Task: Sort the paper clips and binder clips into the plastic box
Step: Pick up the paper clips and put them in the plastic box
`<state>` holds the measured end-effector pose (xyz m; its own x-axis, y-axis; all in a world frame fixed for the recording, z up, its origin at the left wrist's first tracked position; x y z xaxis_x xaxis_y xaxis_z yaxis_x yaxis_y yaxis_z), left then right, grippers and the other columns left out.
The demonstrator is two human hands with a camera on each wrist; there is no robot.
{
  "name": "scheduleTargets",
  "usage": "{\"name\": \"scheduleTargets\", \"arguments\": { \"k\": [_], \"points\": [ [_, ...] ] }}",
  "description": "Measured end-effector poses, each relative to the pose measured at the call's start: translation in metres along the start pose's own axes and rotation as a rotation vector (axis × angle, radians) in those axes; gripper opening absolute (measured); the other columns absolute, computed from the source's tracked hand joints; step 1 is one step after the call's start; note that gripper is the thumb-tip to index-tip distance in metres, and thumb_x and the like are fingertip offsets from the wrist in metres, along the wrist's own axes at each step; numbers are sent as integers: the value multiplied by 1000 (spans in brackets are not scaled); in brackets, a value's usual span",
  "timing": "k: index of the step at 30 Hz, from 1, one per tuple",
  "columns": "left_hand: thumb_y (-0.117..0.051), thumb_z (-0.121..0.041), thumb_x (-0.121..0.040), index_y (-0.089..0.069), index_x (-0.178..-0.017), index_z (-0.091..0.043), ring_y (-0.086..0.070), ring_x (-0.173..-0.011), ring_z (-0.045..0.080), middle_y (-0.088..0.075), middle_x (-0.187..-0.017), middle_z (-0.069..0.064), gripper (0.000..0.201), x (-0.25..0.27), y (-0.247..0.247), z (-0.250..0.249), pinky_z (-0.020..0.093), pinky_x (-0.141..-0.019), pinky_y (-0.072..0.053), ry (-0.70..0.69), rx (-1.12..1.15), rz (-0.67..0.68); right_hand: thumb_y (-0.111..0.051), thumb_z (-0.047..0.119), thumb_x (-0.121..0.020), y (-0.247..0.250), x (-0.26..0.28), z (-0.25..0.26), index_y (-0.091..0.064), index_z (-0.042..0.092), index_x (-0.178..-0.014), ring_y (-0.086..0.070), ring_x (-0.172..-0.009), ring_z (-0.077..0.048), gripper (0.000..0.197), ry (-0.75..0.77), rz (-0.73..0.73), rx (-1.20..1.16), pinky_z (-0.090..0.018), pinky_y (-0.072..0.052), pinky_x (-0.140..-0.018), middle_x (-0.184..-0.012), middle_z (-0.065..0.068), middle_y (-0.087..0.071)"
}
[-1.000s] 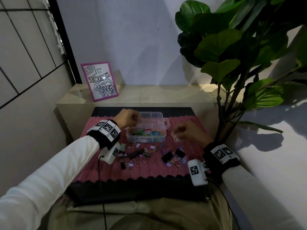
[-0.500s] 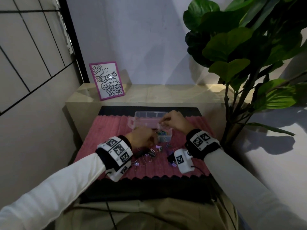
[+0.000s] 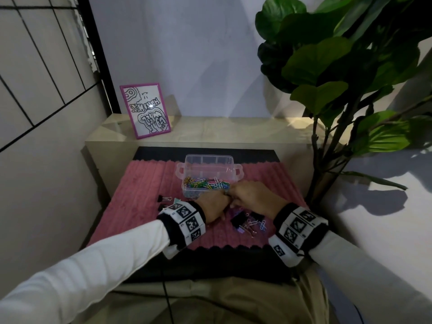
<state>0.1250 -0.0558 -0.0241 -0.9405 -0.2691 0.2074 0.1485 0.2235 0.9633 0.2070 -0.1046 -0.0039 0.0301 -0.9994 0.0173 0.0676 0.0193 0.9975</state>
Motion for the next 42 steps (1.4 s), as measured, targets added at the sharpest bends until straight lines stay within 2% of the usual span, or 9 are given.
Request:
{"name": "scheduleTargets", "arguments": {
  "k": [4,10,15,20,24,29,35,40,42],
  "points": [
    [-55,-10,-85,-56,-114,-8,-59,-101,35,-58,-117,16,29,-1,3,0,48,-85,-51,-3,-49,-37,-62,34,-84,-5,4,-5,-60,18,-107,-62,-96,-18,29,-29,6,-65,-30,-45,-75,-100,-1,-68],
    [-53,-7,-84,-58,-108,-4,-60,-99,38,-63,-108,19,25,-3,10,2,45,-80,-51,18,-84,-49,-69,31,-78,-14,13,-12,-47,24,-131,-51,-114,-17,57,-92,107,-177,-31,-43,-87,-126,1,-53],
    [-55,-14,-84,-56,-112,-6,-59,-101,37,-62,-109,18,29,-5,12,3,44,-77,-49,26,-133,0,-71,10,-76,-19,8,-17,-63,7,-96,-53,-79,-11,22,-88,117,-359,-20,-40,-67,-89,0,-58],
    [-60,-28,-84,-57,-106,-13,-61,-98,28,-65,-104,9,27,0,22,7,41,-82,-51,-2,15,-61,-71,3,-75,-7,10,-26,-69,-1,-84,-59,-68,-7,10,-106,6,-535,-4,-40,-60,-82,-10,-70],
    [-61,-33,-84,-61,-102,-13,-57,-84,13,-67,-99,3,27,8,52,17,27,-76,-44,-10,286,-216,-70,3,-76,5,12,-45,-69,-2,-87,-62,-57,5,12,-172,-80,-740,-9,-51,-60,-72,-4,-66],
    [-58,-20,-88,-65,-90,-12,-55,-44,-7,-61,-62,-8,11,14,71,53,11,-54,-46,99,483,-259,-68,-2,-77,8,12,-57,-68,-4,-91,-65,-56,2,14,-251,-59,-856,-12,-54,-60,-73,-3,-66],
    [-57,-16,-88,-66,-89,-10,-55,-44,-12,-72,-75,5,11,10,81,85,1,-51,-43,170,392,-266,-69,1,-77,32,-18,-44,-70,-1,-91,-67,-71,-17,14,-260,-135,-792,-26,-57,-74,-85,-13,-71],
    [-55,-11,-87,-66,-100,-8,-64,-73,14,-72,-94,10,17,5,80,83,25,-77,-52,207,314,-217,-62,-4,-81,37,-47,-29,-66,-5,-102,-66,-76,-19,21,-278,-123,-692,-9,-53,-62,-99,-21,-70],
    [-54,-7,-87,-63,-106,-8,-66,-78,18,-72,-97,10,21,7,79,78,29,-79,-53,204,320,-270,-57,-6,-84,34,-49,-24,-64,-3,-109,-68,-86,-23,26,-268,-70,-600,-13,-53,-67,-102,-19,-69]
  ]
}}
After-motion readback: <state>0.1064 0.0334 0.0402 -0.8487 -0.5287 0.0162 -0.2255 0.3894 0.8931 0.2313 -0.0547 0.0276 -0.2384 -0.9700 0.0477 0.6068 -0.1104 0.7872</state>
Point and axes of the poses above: each hand's wrist, its own x-axis away from the middle knuckle, its own y-axis out of the back of the hand, z = x × y, the point moved 5 cm from there along -x, towards the middle knuckle
